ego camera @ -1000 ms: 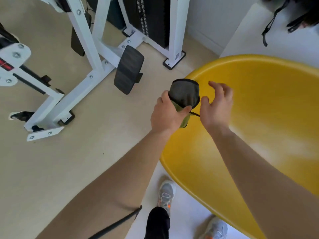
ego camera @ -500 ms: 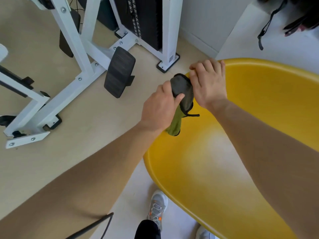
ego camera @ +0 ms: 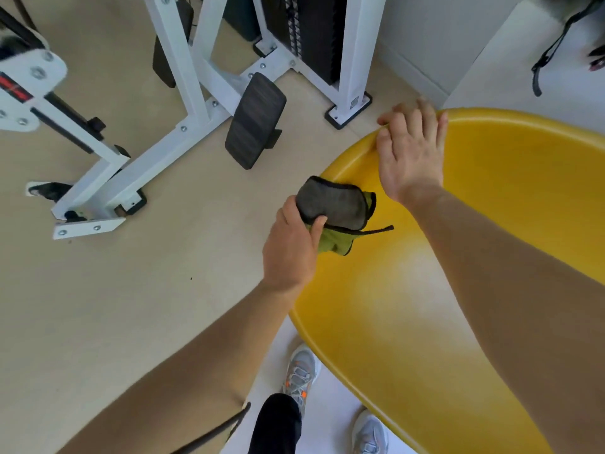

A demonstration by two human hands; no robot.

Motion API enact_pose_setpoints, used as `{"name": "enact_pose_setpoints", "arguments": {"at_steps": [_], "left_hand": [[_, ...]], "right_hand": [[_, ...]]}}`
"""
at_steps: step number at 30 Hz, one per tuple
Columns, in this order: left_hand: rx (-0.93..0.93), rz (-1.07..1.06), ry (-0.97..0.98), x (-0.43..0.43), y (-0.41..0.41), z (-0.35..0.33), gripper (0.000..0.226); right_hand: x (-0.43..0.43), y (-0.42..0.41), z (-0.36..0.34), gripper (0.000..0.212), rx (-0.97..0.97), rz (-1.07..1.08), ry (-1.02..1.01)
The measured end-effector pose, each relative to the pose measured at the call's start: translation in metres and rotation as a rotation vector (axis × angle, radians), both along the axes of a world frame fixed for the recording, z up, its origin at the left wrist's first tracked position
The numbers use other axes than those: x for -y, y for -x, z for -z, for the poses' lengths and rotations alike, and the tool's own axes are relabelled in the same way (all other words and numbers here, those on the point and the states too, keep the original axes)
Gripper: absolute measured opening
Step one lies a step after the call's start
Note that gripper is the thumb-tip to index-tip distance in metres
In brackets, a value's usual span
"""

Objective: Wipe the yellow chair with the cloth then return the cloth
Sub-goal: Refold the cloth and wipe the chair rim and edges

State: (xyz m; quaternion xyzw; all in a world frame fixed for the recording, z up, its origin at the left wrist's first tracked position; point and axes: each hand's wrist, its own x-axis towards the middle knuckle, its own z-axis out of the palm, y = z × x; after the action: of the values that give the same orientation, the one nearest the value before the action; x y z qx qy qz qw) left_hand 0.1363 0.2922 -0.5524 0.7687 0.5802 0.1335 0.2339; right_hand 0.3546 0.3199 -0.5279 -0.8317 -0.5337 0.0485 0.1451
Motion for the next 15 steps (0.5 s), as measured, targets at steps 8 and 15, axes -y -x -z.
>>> {"name": "enact_pose_setpoints", "arguments": {"at_steps": [8, 15], "left_hand": [[-0.133, 0.246, -0.188, -0.062, -0.071, -0.027, 0.057], [-0.051, -0.068, -0.138, 0.003, -0.006, 0.004, 0.066]], "right_hand": [[0.000, -0.003, 0.000, 0.045, 0.028, -0.012, 0.009], [0.023, 0.071, -0.007, 0.054, 0.052, -0.408, 0.005]]}}
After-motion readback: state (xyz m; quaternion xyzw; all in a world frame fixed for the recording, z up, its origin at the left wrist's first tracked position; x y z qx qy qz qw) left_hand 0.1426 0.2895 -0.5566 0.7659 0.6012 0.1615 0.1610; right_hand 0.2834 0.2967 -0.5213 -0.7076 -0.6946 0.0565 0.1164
